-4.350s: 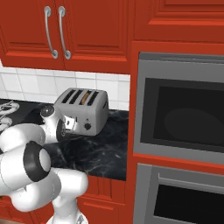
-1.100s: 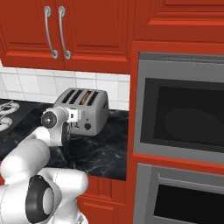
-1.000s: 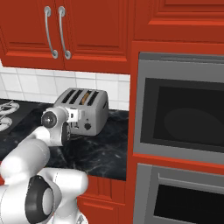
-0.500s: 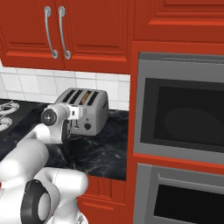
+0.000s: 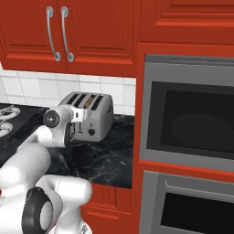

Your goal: Start the toaster. Once the lever pops up, take the bread to the plate on the dining counter.

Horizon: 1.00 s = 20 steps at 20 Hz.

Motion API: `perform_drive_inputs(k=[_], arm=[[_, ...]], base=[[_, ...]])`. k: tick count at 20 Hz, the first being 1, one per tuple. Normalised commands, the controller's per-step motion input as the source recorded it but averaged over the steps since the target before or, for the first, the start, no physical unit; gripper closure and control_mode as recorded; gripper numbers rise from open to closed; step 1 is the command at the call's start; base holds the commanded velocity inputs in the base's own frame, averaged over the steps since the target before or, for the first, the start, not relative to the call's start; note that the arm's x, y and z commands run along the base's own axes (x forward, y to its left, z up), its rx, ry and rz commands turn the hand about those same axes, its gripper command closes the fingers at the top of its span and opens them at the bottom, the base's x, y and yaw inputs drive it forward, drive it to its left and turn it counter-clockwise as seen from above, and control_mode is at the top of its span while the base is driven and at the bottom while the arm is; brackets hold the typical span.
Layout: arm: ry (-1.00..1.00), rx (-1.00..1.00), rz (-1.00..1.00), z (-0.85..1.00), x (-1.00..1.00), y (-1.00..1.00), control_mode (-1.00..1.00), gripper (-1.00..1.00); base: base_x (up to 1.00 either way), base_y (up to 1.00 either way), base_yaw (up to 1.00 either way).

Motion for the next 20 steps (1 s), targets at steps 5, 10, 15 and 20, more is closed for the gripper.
perform_drive_inputs(k=[5,10,15,20], arm=[[0.0,0.0,-0.01,0.0,0.13,0.0,-1.0,-1.0],[0.0,0.0,-0.06,0.0,0.14,0.0,-1.0,-1.0],[0.0,0.0,-0.06,0.0,0.21,0.0,-1.0,-1.0],[0.0,0.0,-0.01,0.0,0.17,0.0,-1.0,-1.0]], base=[[0.0,0.0,0.0],[0.0,0.0,0.0],[0.0,0.0,0.0],[0.0,0.0,0.0]])
